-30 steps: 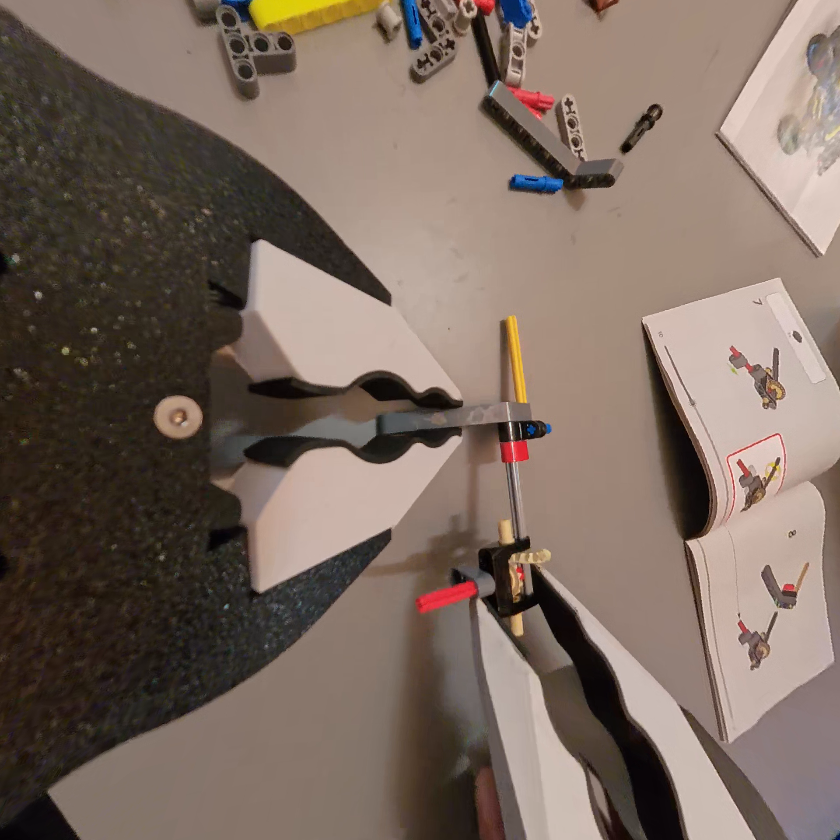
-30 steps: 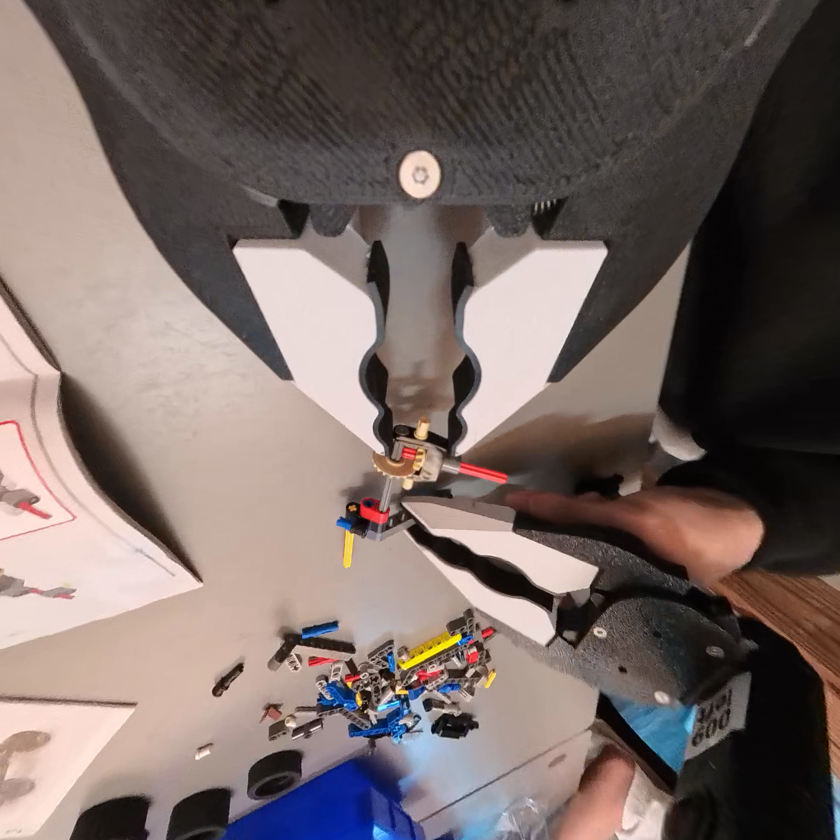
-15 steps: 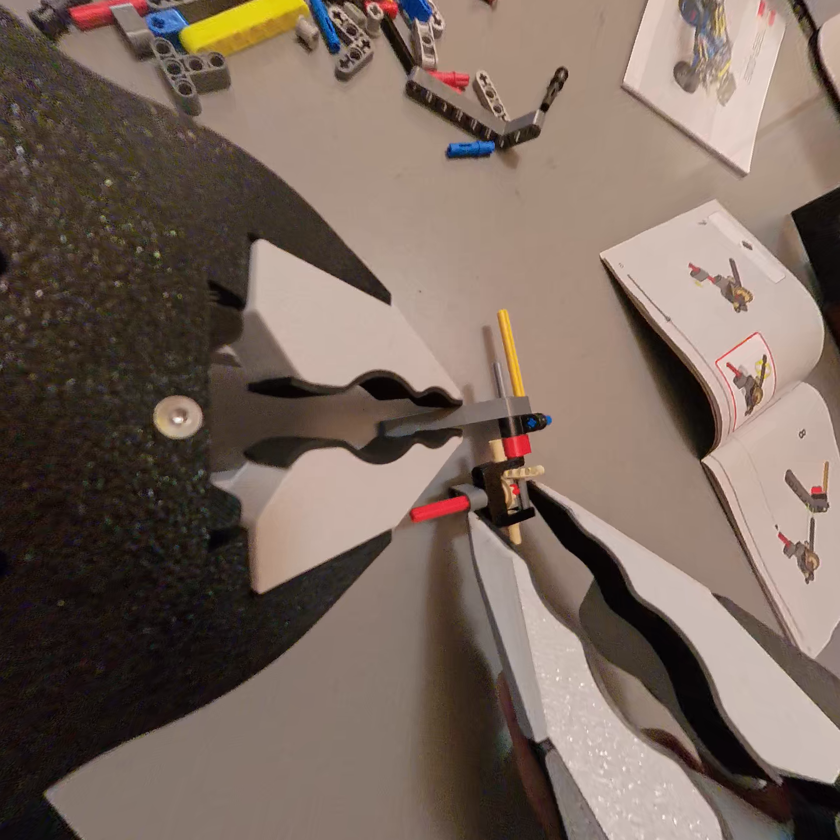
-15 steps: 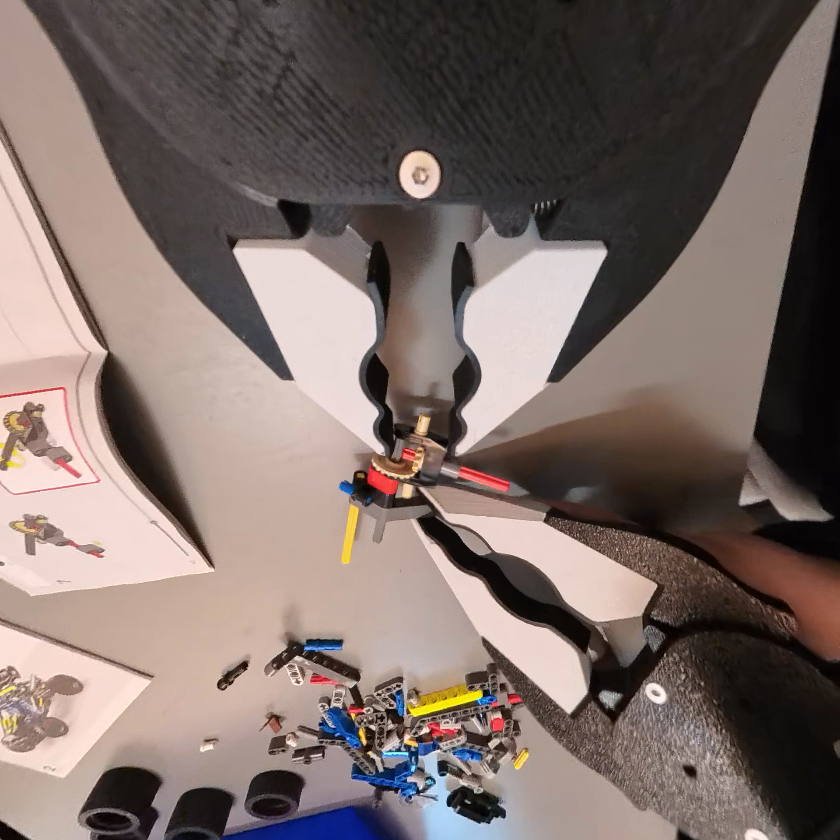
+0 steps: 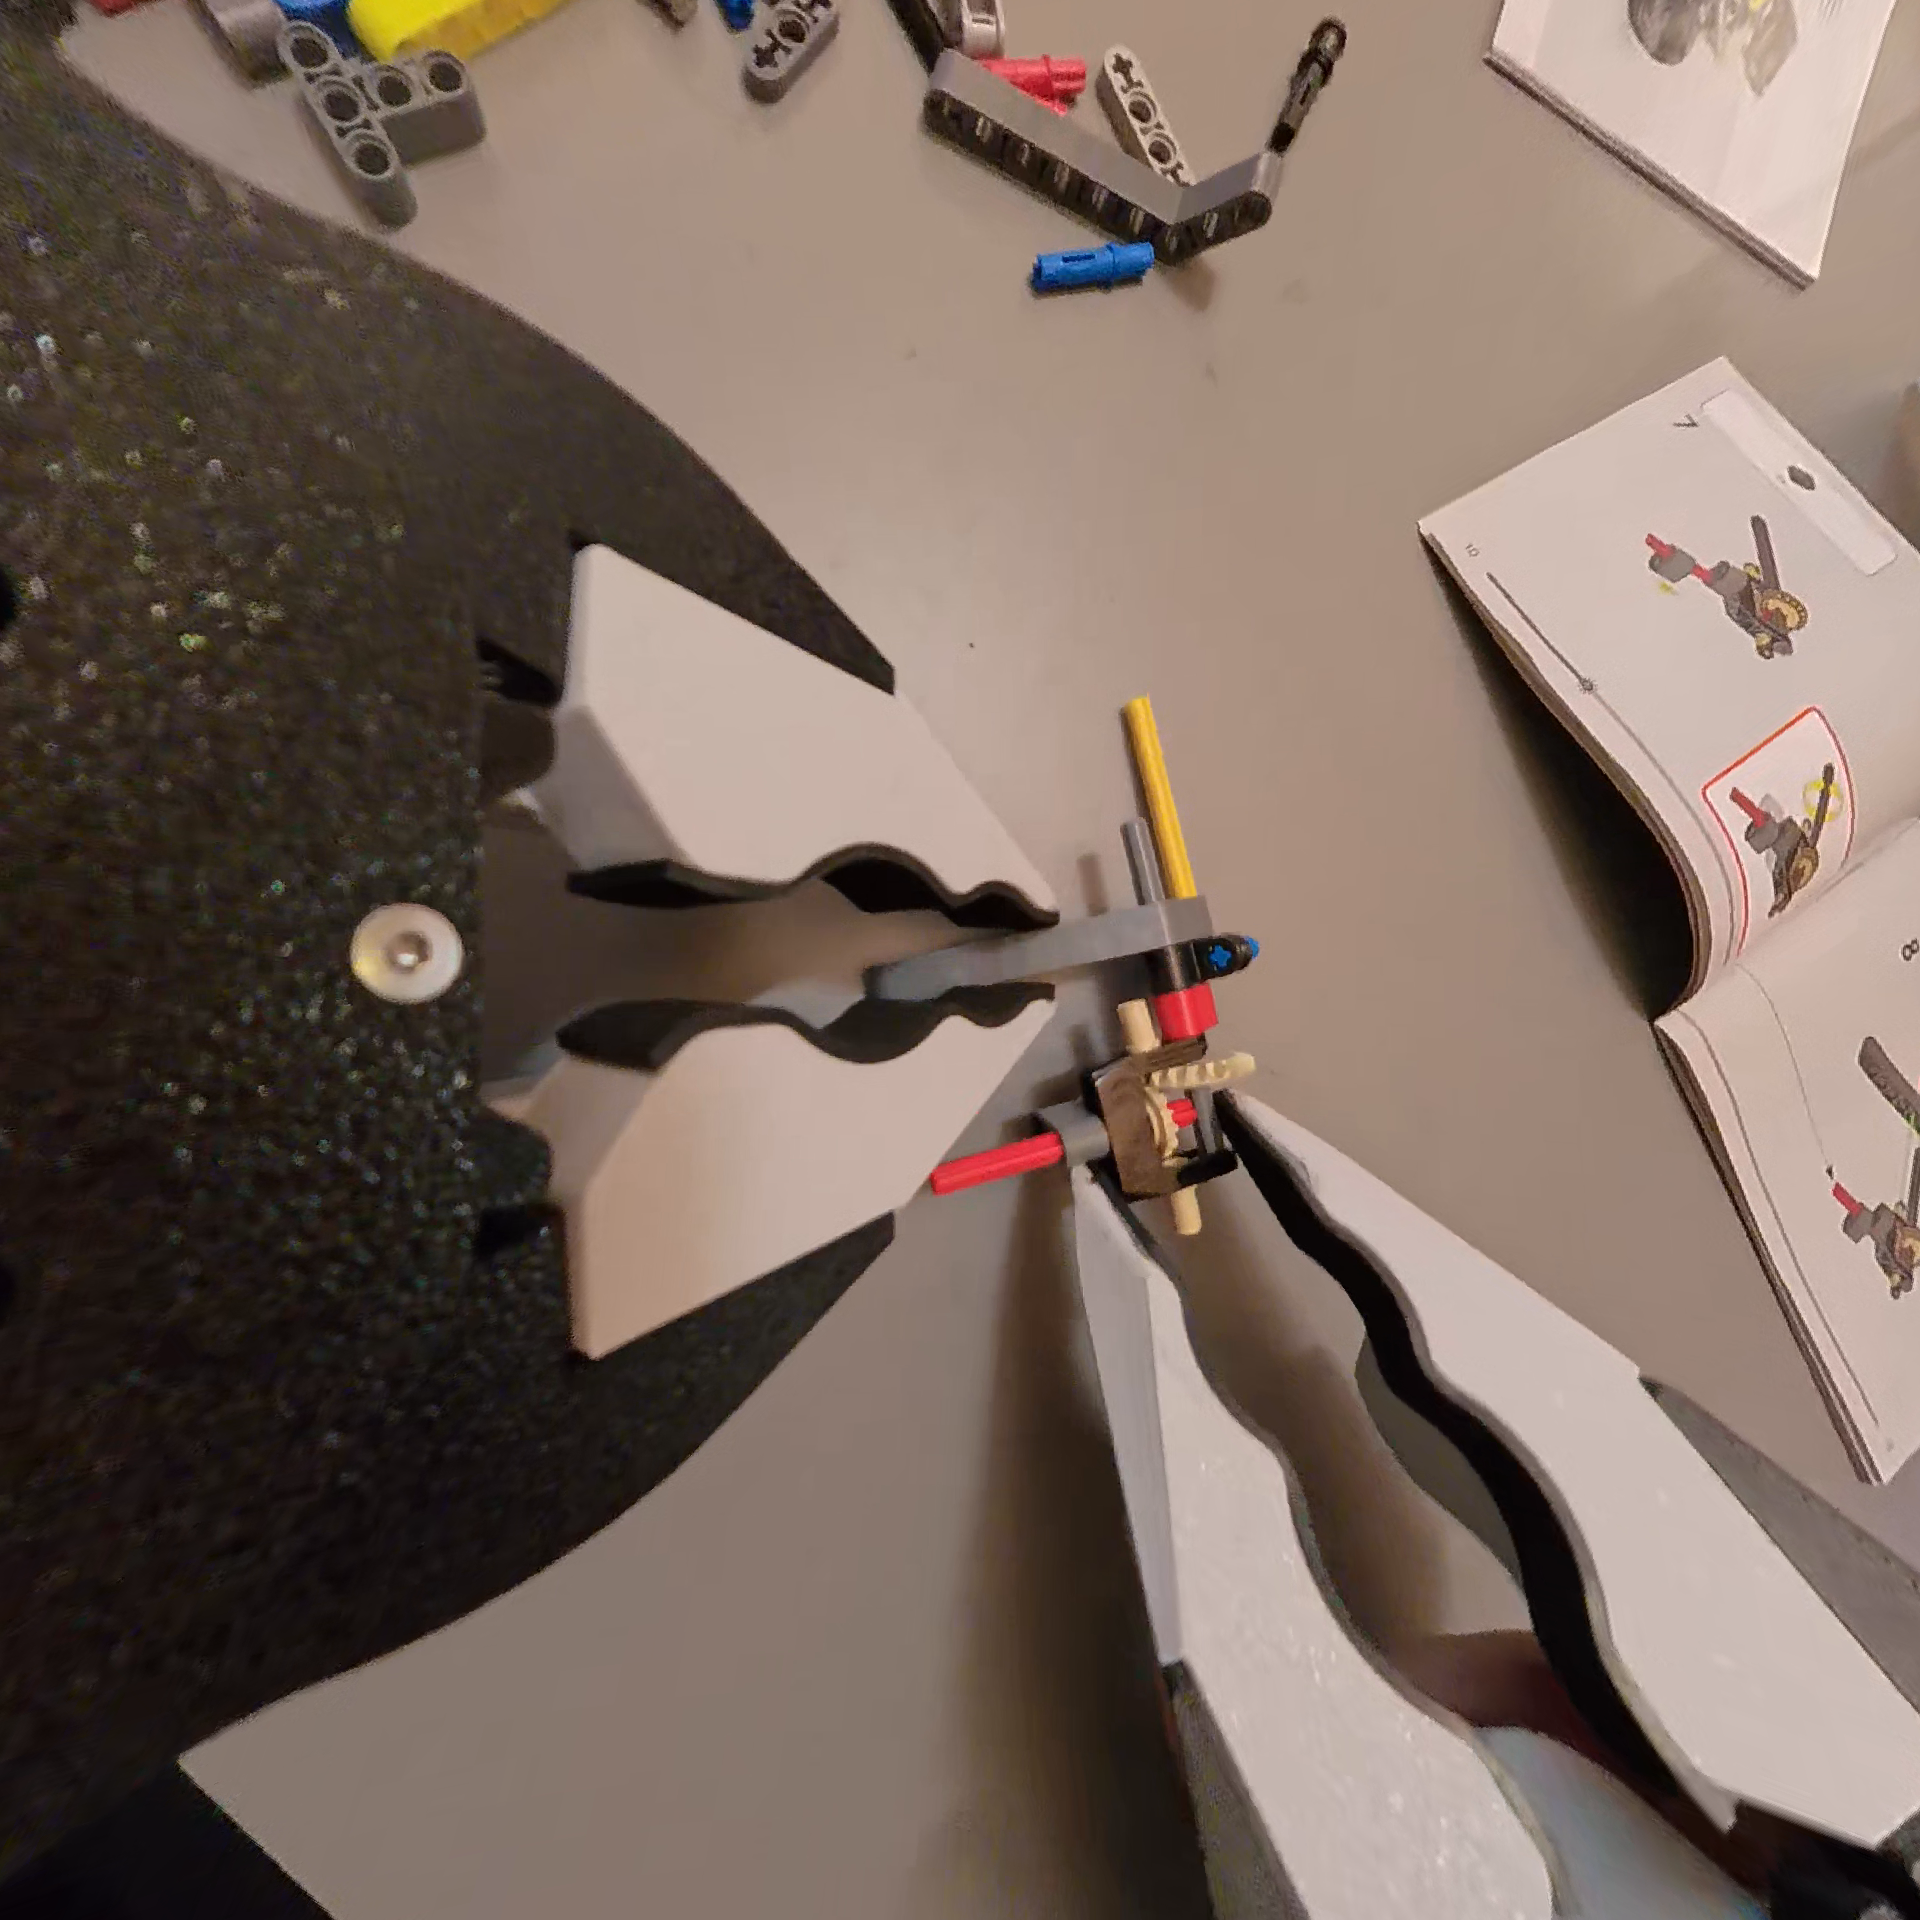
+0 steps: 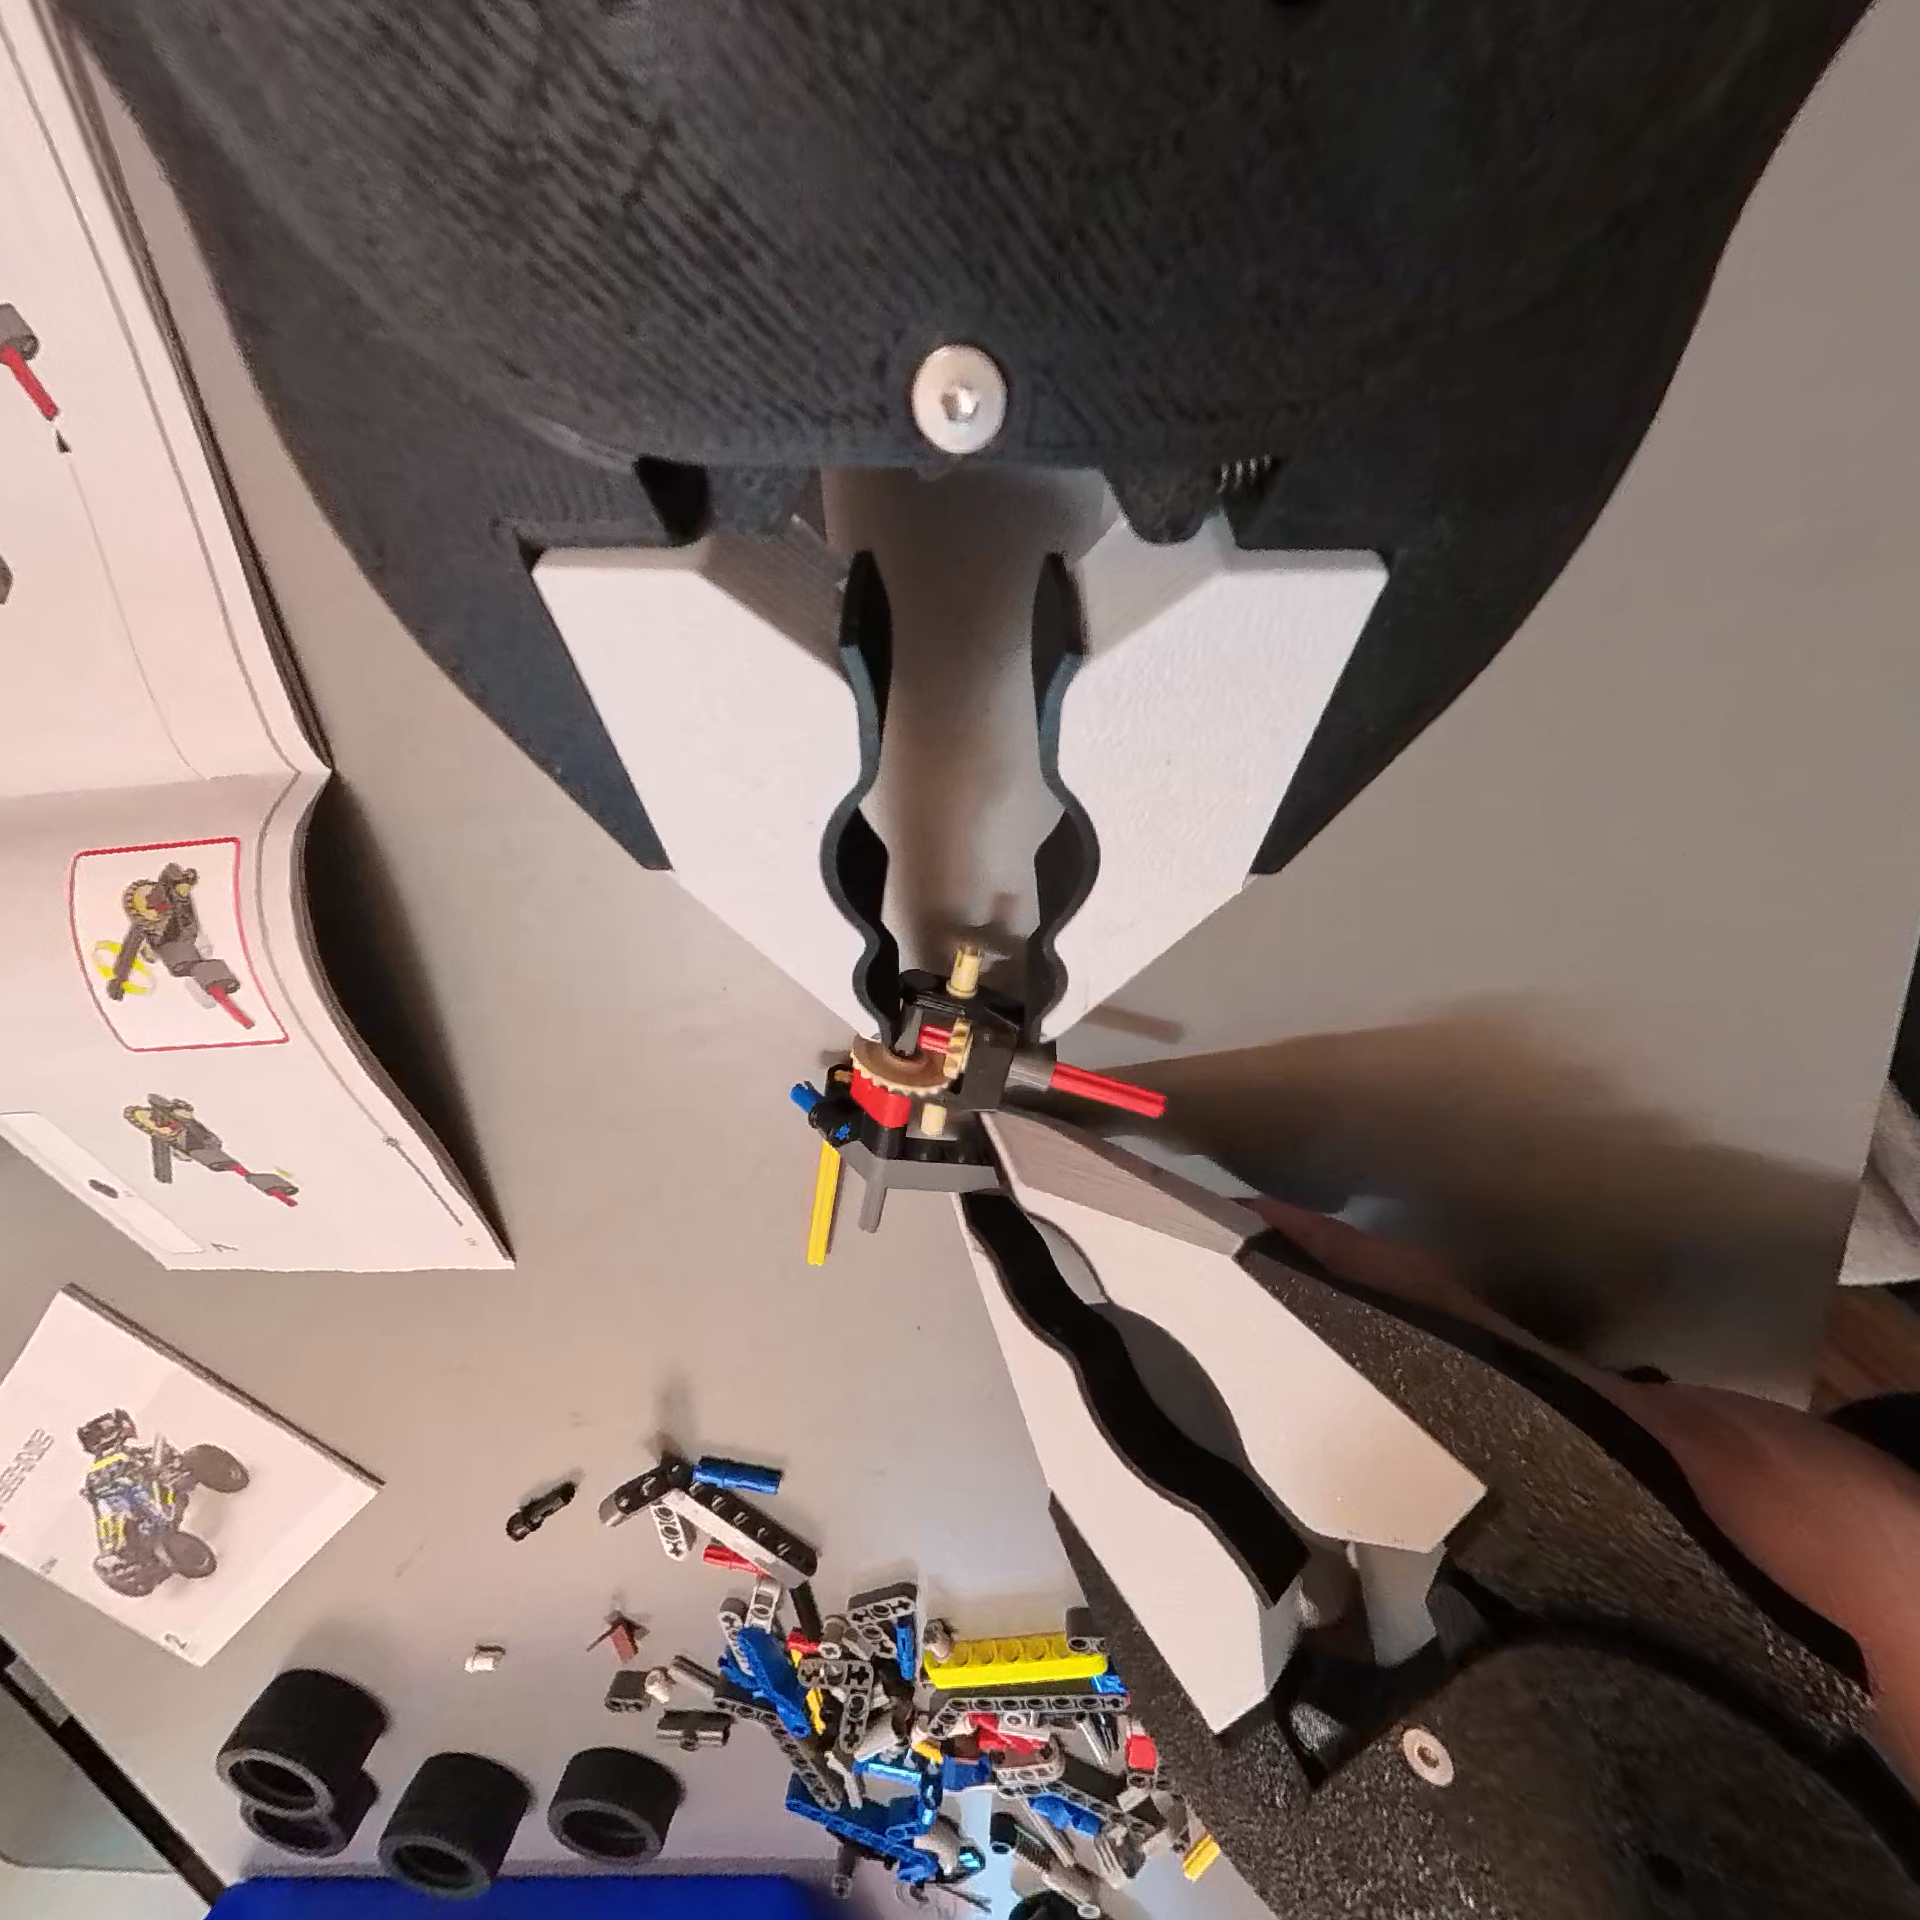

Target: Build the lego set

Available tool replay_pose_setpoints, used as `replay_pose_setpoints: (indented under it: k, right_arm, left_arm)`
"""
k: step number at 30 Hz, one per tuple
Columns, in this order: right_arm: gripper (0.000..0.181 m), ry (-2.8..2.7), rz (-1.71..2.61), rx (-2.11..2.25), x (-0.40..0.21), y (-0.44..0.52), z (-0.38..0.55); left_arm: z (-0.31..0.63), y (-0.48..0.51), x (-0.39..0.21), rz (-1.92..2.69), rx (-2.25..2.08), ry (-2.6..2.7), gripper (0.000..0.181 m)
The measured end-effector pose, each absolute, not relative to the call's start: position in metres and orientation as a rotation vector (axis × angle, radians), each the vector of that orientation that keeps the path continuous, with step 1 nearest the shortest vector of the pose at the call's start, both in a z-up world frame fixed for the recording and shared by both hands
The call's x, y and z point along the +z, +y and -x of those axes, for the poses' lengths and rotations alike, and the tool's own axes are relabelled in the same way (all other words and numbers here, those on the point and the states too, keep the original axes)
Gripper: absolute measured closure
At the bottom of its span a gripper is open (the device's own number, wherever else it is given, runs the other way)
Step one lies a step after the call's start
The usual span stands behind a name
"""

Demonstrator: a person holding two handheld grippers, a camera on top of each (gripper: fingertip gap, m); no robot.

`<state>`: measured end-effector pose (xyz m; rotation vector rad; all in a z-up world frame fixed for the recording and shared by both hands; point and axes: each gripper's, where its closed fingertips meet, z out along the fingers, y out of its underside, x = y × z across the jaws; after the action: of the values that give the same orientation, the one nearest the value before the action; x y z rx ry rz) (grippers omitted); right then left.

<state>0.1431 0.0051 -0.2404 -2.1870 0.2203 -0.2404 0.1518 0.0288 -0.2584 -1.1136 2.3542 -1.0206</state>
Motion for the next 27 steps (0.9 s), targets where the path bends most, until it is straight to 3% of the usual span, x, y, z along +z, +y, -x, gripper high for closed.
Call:
replay_pose_setpoints:
  k: [1,7,12,16,22,27]
  right_arm:
    - [0.159,0.213,2.187,-0.244,-0.24,0.005,-0.143]
    - [0.159,0.22,2.141,-0.214,-0.233,-0.001,-0.142]
    - [0.159,0.18,2.154,-0.165,-0.232,-0.022,-0.141]
    - [0.159,0.224,2.089,-0.149,-0.224,-0.044,-0.149]
    - [0.159,0.318,2.012,-0.143,-0.214,-0.057,-0.161]
    - [0.159,0.347,2.078,-0.162,-0.226,-0.069,-0.165]
  left_arm:
    - [-0.153,0.03,-0.258,1.127,-1.021,2.344,0.174]
    - [-0.166,0.047,-0.251,1.247,-1.05,2.216,0.176]
    - [-0.174,0.058,-0.242,1.058,-0.919,2.173,0.176]
    - [-0.184,0.069,-0.219,0.681,-0.74,2.106,0.176]
    - [-0.19,0.064,-0.211,-0.32,0.051,1.806,0.176]
    - [-0.165,0.03,-0.233,-0.593,0.006,1.799,0.17]
